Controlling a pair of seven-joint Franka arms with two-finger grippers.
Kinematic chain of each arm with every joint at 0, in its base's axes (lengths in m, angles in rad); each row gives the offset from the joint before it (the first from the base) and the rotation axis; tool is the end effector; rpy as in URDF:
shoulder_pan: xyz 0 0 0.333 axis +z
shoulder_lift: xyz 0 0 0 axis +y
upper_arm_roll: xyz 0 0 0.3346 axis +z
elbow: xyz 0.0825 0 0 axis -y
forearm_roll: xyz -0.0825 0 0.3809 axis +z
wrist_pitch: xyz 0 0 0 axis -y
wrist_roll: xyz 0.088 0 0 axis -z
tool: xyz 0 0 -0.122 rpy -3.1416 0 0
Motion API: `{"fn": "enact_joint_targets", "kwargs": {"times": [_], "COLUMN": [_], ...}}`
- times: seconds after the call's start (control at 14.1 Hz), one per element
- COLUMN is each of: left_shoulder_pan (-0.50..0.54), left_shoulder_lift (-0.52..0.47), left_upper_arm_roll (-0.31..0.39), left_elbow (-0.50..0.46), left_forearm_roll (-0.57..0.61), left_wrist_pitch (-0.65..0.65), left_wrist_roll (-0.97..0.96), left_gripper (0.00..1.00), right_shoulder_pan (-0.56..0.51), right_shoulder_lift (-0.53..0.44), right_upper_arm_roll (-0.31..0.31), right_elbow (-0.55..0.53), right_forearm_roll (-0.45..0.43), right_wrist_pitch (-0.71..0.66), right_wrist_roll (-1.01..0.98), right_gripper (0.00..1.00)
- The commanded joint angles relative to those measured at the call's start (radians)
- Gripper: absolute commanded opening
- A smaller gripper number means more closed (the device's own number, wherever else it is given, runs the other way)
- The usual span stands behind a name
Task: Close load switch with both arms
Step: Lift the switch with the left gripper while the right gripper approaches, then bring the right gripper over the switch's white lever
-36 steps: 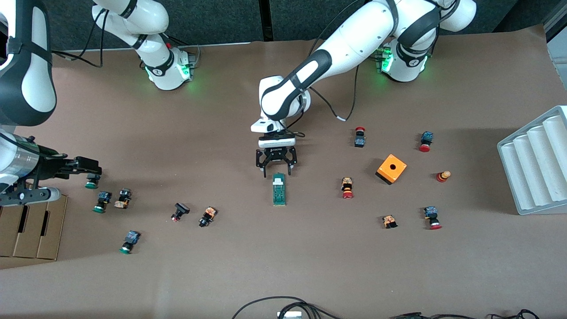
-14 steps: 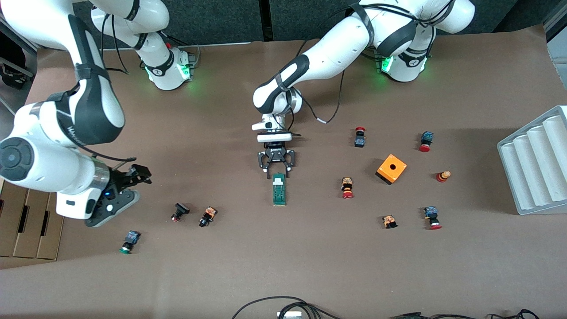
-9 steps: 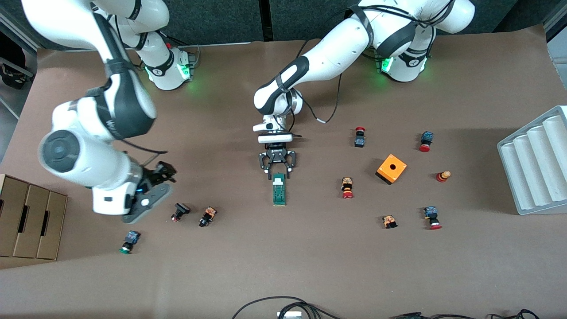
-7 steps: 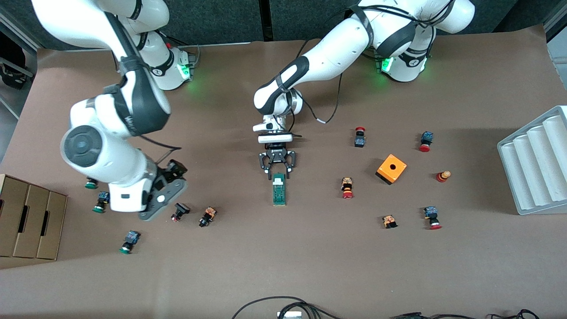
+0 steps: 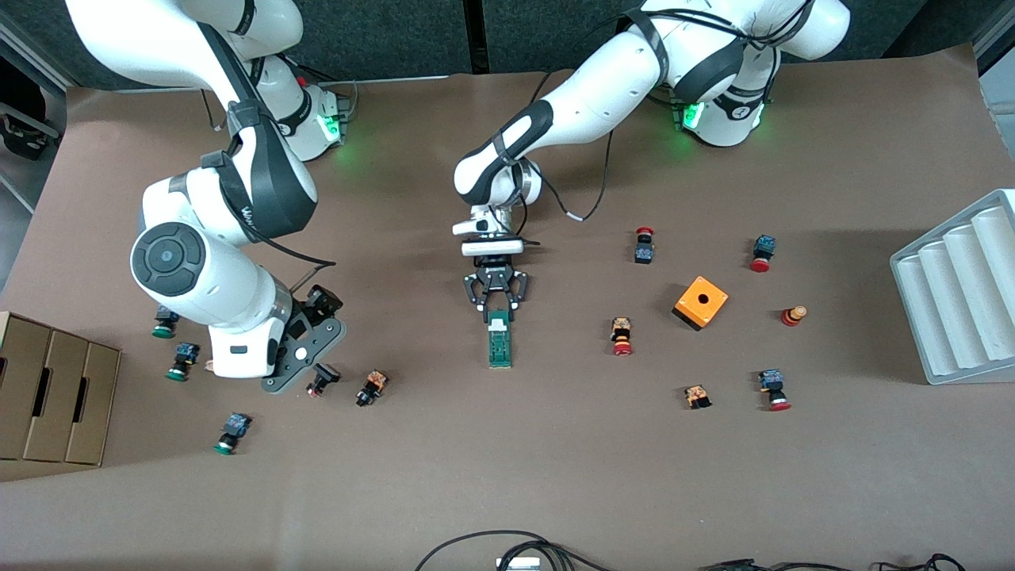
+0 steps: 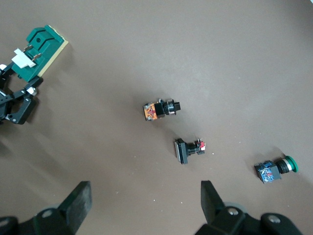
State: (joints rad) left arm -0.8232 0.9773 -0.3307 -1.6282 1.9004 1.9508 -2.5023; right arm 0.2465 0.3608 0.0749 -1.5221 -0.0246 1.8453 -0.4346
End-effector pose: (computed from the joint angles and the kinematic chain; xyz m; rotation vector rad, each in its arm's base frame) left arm 0.3680 -0.5753 0.0768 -2.6045 -0.0995 -1.7379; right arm 0.6350 0.2022 0.4538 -2.9131 -1.1615 0.0570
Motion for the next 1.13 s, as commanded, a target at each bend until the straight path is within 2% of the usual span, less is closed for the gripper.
{"fn": "enact_joint_targets", "kwargs": {"times": [0.0, 0.07, 0.21, 0.71, 0.92, 1.06], "left_shoulder_pan": [-0.025, -0.024, -0.024, -0.025, -0.024, -0.024], "left_shoulder_lift": [0.018, 0.018, 0.018, 0.018, 0.018, 0.018], "left_upper_arm_roll": [0.007, 0.007, 0.007, 0.007, 0.007, 0.009], "left_elbow": [0.019, 0.019, 0.019, 0.014, 0.014, 0.014], "left_forearm_roll": [0.009, 0.011, 0.012, 0.014, 0.014, 0.014], "left_wrist_pitch": [-0.004, -0.004, -0.004, -0.004, -0.004, -0.004], "left_wrist_roll": [-0.050, -0.062, -0.067, -0.055, -0.055, -0.055], "left_gripper": [0.46, 0.38, 0.34, 0.36, 0.36, 0.36], "right_shoulder_pan": [-0.003, -0.003, 0.010, 0.129, 0.203, 0.223], "right_shoulder_lift": [0.016, 0.024, 0.038, 0.125, 0.139, 0.159], "right_upper_arm_roll": [0.003, 0.003, 0.005, 0.005, 0.003, 0.003], "right_elbow": [0.016, 0.016, 0.014, 0.011, 0.008, 0.008], "right_forearm_roll": [-0.025, -0.021, -0.020, -0.026, -0.135, -0.135], "right_wrist_pitch": [0.012, 0.026, 0.072, 0.241, 0.258, 0.265], "right_wrist_roll": [-0.009, -0.009, -0.010, -0.078, -0.066, -0.067], "right_gripper": [0.99, 0.99, 0.99, 0.99, 0.99, 0.99]}}
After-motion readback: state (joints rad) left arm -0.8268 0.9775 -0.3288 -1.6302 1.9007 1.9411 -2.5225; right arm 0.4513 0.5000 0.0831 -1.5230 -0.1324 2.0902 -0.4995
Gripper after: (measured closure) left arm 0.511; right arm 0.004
